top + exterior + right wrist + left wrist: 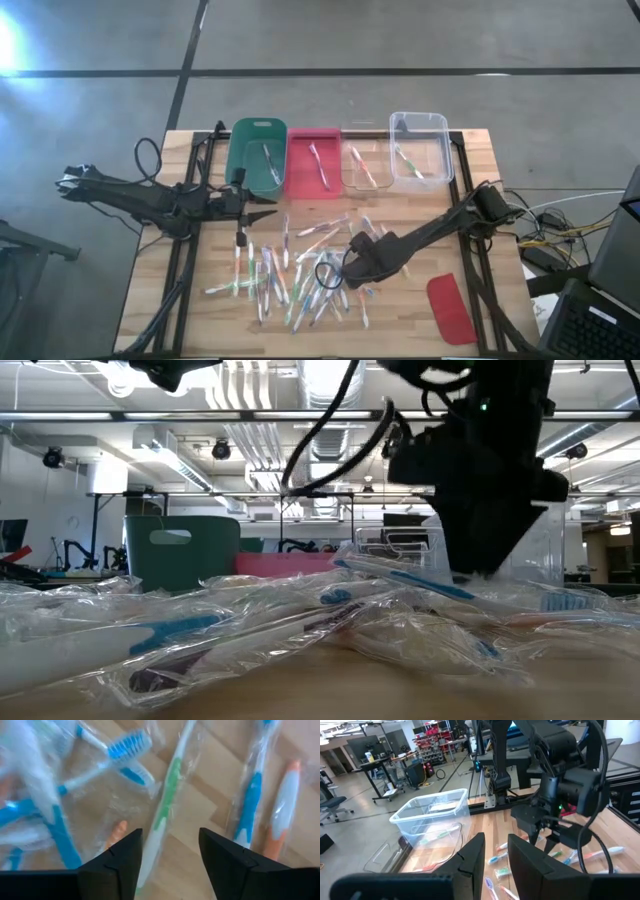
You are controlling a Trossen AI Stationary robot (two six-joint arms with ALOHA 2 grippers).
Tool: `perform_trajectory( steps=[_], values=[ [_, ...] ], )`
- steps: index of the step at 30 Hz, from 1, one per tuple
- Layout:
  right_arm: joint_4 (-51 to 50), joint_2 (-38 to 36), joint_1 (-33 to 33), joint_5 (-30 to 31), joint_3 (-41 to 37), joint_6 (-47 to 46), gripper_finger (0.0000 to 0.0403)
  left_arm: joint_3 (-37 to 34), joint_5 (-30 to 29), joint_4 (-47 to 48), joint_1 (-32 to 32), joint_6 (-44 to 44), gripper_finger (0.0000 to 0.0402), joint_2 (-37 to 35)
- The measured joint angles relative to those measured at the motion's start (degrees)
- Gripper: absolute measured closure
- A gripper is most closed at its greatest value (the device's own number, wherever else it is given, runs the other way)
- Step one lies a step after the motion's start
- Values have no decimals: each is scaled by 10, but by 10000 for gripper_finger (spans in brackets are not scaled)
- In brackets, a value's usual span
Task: Pick & Place Toothbrushes
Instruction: Put the green toothbrush into the white bin
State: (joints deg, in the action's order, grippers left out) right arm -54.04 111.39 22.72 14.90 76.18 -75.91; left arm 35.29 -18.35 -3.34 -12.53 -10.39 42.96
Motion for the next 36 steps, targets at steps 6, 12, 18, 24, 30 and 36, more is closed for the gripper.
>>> perform_trajectory(
  steps=[6, 12, 18, 24, 30, 36],
  values=[
    [10, 38, 0, -32, 1, 0, 202, 0, 0, 0, 0, 0, 312, 0],
    [10, 46, 0, -31, 2, 1, 223, 0, 0, 0, 0, 1, 312, 0],
    [9, 36, 0, -30, -1, 8, 268, 0, 0, 0, 0, 1, 312, 0],
    [8, 38, 0, -30, -1, 11, 325, 0, 0, 0, 0, 1, 312, 0],
    [7, 38, 0, -30, -1, 16, 371, 0, 0, 0, 0, 1, 312, 0],
    [7, 37, 0, -31, -1, 30, 376, 0, 0, 0, 0, 1, 312, 0]
  ],
)
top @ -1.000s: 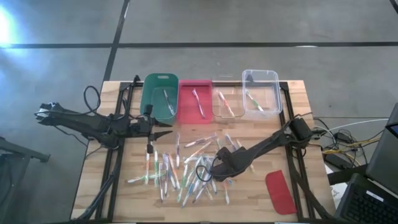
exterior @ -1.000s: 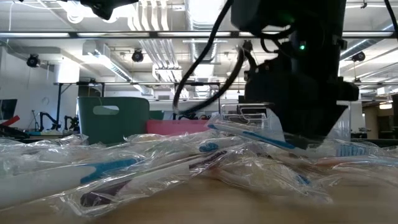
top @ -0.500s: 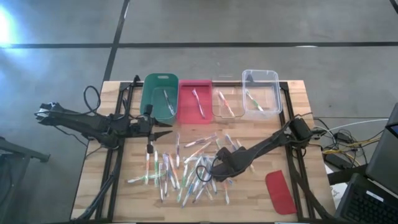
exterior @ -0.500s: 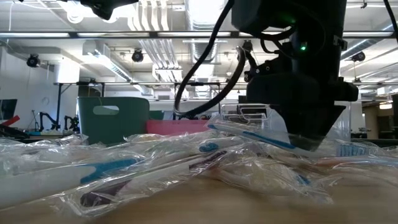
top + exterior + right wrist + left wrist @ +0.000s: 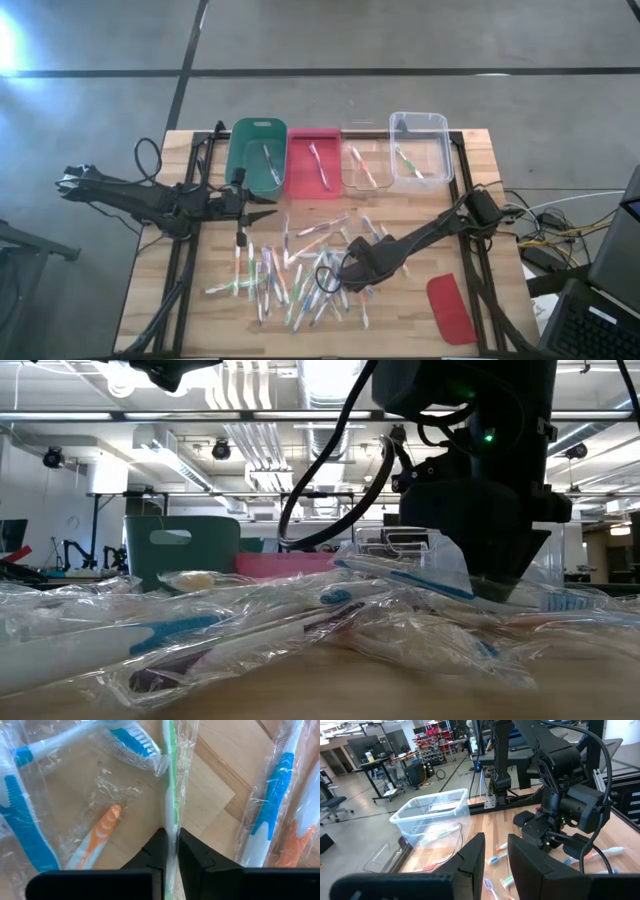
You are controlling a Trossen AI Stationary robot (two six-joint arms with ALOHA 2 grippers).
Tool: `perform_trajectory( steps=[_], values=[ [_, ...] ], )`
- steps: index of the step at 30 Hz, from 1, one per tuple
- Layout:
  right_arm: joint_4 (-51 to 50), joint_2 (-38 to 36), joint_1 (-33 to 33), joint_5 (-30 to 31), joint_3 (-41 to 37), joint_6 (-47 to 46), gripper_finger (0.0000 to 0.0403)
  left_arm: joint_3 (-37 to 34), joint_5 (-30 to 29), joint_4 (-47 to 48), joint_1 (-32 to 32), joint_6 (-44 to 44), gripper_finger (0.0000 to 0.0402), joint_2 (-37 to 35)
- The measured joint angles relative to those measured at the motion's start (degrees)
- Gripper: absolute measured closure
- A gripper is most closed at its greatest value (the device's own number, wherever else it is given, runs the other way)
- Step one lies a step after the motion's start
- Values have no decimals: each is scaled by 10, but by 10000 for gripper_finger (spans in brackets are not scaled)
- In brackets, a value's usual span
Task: Pick & Place Toothbrushes
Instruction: Put the green toothbrush into the white bin
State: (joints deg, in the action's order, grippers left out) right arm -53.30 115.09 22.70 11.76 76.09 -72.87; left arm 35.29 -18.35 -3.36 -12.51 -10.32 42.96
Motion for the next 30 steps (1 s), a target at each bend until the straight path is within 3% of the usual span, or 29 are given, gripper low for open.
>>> perform_trajectory(
  steps=[8, 16, 24, 30],
  values=[
    [-3, -1, 0, -1, 0, -1, 351, 0, 0, 0, 0, -1, 312, 0],
    [-5, -16, -1, -12, 0, 7, 386, 0, 0, 0, 0, -1, 312, 0],
    [-26, -77, -1, 8, 0, 6, 364, 0, 0, 0, 0, -1, 312, 0],
    [-56, -140, -2, 50, 1, 11, 379, 0, 0, 1, 0, -2, 312, 0]
  ],
)
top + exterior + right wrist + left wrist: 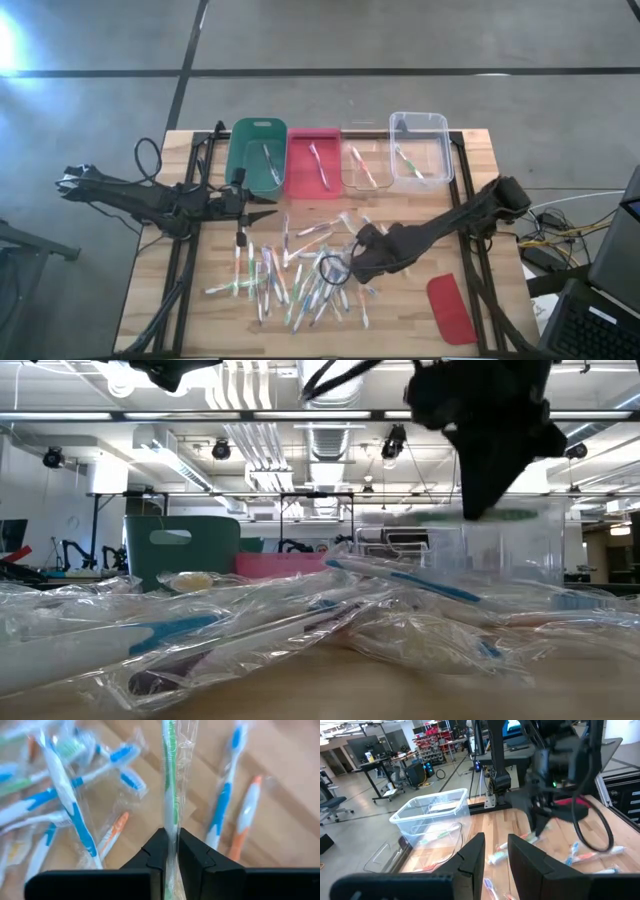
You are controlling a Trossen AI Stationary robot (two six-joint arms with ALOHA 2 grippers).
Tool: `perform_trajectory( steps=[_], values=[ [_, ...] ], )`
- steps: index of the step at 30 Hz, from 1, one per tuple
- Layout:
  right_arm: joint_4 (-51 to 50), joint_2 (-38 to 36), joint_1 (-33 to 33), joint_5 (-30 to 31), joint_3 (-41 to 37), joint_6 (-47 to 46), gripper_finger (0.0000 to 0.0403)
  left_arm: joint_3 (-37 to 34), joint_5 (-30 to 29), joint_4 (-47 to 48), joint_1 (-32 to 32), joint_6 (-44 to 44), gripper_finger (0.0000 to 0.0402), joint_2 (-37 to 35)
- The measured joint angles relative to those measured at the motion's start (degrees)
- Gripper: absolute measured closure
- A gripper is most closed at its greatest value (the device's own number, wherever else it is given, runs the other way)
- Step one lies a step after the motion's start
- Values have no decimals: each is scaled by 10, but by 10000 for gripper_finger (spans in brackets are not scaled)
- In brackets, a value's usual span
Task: Pick & Place Toothbrushes
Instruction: Put the green toothbrush into the white bin
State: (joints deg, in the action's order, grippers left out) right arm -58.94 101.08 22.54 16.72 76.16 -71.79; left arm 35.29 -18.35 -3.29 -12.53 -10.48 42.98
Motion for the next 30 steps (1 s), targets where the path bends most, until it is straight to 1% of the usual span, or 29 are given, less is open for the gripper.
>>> perform_trajectory(
  steps=[4, 8, 14, 19, 26, 30],
  values=[
    [-27, -46, -4, 29, 0, 2, 384, 0, 0, 0, 0, 0, 312, 0],
    [-56, -91, -17, 68, 0, 8, 375, 0, 0, 0, 0, 0, 312, 0],
    [-73, -151, -59, 122, 0, 66, 376, 0, 0, 0, 0, 0, 312, 0],
    [-73, -194, -106, 152, 0, 123, 378, 0, 0, 0, 0, 0, 312, 0],
    [-74, -233, -180, 165, 0, 204, 378, 0, 0, 0, 0, 0, 312, 0],
    [-104, -244, -223, 165, 0, 235, 375, 0, 0, 0, 0, 0, 312, 0]
  ],
)
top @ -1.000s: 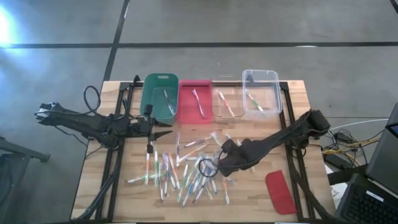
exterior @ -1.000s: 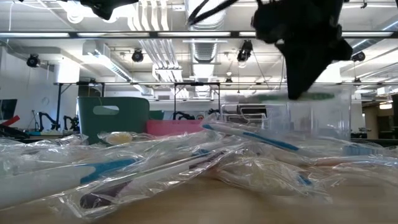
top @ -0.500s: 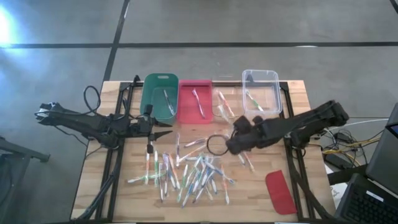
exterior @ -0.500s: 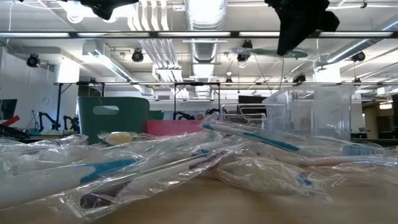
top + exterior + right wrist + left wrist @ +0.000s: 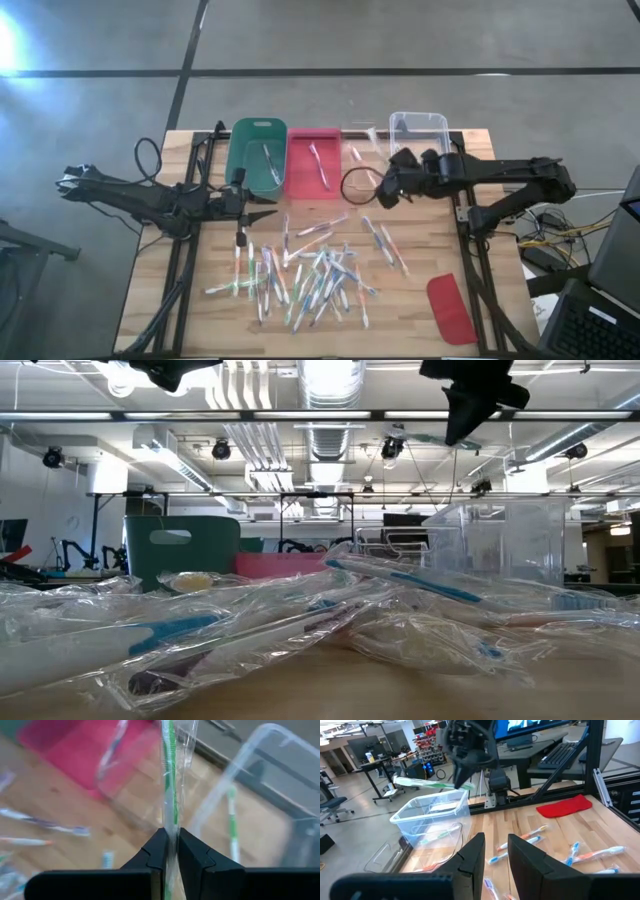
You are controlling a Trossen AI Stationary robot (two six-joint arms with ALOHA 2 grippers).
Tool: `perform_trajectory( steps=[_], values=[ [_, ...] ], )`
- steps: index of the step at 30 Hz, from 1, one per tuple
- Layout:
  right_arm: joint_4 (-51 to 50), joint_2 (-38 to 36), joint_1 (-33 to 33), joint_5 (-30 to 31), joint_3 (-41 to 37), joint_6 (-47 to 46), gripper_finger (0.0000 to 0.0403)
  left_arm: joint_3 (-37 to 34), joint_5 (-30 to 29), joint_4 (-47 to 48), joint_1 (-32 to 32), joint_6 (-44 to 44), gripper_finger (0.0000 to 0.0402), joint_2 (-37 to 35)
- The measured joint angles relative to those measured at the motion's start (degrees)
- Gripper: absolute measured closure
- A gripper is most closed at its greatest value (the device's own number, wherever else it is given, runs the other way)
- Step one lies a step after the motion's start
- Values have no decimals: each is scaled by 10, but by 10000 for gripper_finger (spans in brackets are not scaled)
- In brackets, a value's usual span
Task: Pick & Place Toothbrushes
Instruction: Put the green toothbrush into the white bin
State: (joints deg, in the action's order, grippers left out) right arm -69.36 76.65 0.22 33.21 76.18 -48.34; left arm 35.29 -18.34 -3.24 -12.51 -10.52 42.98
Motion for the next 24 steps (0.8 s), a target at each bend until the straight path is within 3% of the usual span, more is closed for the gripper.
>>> perform_trajectory(
  steps=[11, 24],
  values=[
    [-119, -9, -91, -2, 0, 24, 375, 0, 0, 8, 0, -2, 312, 0],
    [-129, -12, -174, -33, -1, 110, 374, 0, 0, 7, 0, -2, 312, 0]
  ],
)
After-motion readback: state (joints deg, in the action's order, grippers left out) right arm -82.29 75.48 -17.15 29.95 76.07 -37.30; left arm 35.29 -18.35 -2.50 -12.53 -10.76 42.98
